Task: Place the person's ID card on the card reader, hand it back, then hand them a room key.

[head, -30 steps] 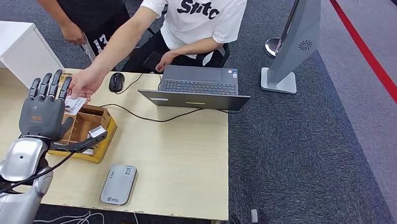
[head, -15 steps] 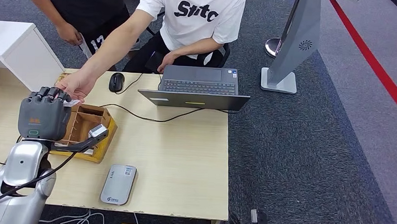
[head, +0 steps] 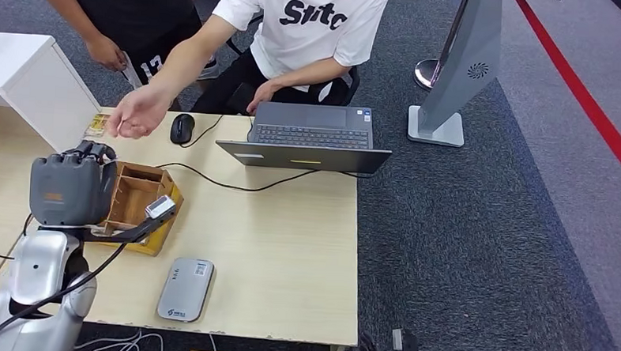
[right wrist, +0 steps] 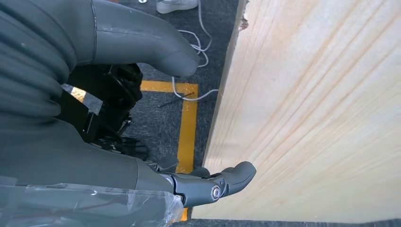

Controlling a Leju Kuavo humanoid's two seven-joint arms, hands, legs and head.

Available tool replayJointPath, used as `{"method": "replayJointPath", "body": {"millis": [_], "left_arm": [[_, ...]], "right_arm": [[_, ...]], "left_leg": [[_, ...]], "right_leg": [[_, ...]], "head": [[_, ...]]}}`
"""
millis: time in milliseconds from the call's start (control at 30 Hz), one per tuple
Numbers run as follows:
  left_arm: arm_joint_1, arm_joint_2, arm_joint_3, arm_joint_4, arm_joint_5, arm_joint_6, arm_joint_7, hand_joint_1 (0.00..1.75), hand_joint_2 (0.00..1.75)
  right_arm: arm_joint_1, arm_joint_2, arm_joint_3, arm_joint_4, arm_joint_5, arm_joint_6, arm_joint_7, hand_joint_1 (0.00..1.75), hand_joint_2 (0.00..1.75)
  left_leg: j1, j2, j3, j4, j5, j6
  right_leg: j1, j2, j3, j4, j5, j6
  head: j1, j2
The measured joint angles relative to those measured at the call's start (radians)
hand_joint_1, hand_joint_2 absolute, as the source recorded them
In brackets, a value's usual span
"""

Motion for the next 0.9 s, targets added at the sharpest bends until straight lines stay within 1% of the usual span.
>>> {"method": "replayJointPath", "body": {"millis": [67, 167, 233, 300, 400, 633, 900], "left_arm": [[0.061, -0.052, -0.006, -0.075, 0.035, 0.032, -0.049, 1.75, 1.75], [0.187, -0.104, -0.028, -0.176, 0.089, 0.042, -0.091, 1.75, 1.75], [0.276, -0.123, -0.036, -0.205, 0.127, 0.063, -0.122, 1.75, 1.75], [0.349, -0.132, -0.038, -0.21, 0.151, 0.103, -0.156, 1.75, 1.75], [0.418, -0.137, -0.038, -0.21, 0.172, 0.13, -0.183, 1.75, 1.75], [0.494, -0.145, -0.018, -0.201, 0.199, 0.096, -0.223, 1.75, 1.75], [0.494, -0.145, -0.002, -0.11, 0.191, 0.069, -0.243, 1.75, 1.75]], "right_arm": [[0.005, 0.001, -0.013, 0.0, -0.009, 0.0, -0.012, 0.0, 1.75], [0.024, 0.001, -0.035, 0.003, -0.029, -0.008, -0.002, 0.0, 1.75], [0.051, 0.001, -0.047, 0.009, -0.04, -0.007, -0.003, 0.0, 1.75], [0.081, 0.001, -0.055, 0.018, -0.049, 0.003, -0.022, 0.0, 1.75], [0.103, 0.001, -0.061, 0.029, -0.065, 0.008, -0.035, 0.0, 1.75], [0.107, 0.001, -0.069, 0.048, -0.106, 0.019, -0.047, 0.0, 1.75], [0.107, 0.001, -0.064, 0.057, -0.134, 0.022, -0.049, 0.0, 1.75]], "left_leg": [[-0.001, 0.001, 0.0, 0.0, -0.001, 0.001], [-0.001, 0.002, 0.0, 0.0, -0.003, 0.003], [-0.001, 0.002, 0.0, 0.0, -0.004, 0.004], [-0.001, 0.001, -0.001, 0.0, -0.004, 0.004], [-0.001, 0.001, -0.001, 0.0, -0.004, 0.004], [-0.001, 0.0, 0.0, 0.0, -0.004, 0.004], [-0.001, 0.0, 0.0, 0.0, -0.003, 0.004]], "right_leg": [[0.0, 0.001, 0.0, -0.001, 0.0, 0.0], [-0.001, 0.002, 0.0, -0.002, -0.001, 0.001], [-0.001, 0.001, 0.0, -0.003, -0.003, 0.003], [-0.001, 0.0, 0.0, -0.003, -0.003, 0.004], [-0.001, 0.0, 0.0, -0.003, -0.003, 0.004], [-0.001, -0.001, 0.001, -0.003, -0.003, 0.004], [-0.001, -0.001, 0.001, -0.003, -0.003, 0.004]], "head": [[0.0, 0.0], [0.0, 0.0], [0.0, 0.0], [0.0, 0.0], [0.0, 0.0], [0.0, 0.0], [0.0, 0.0]]}}
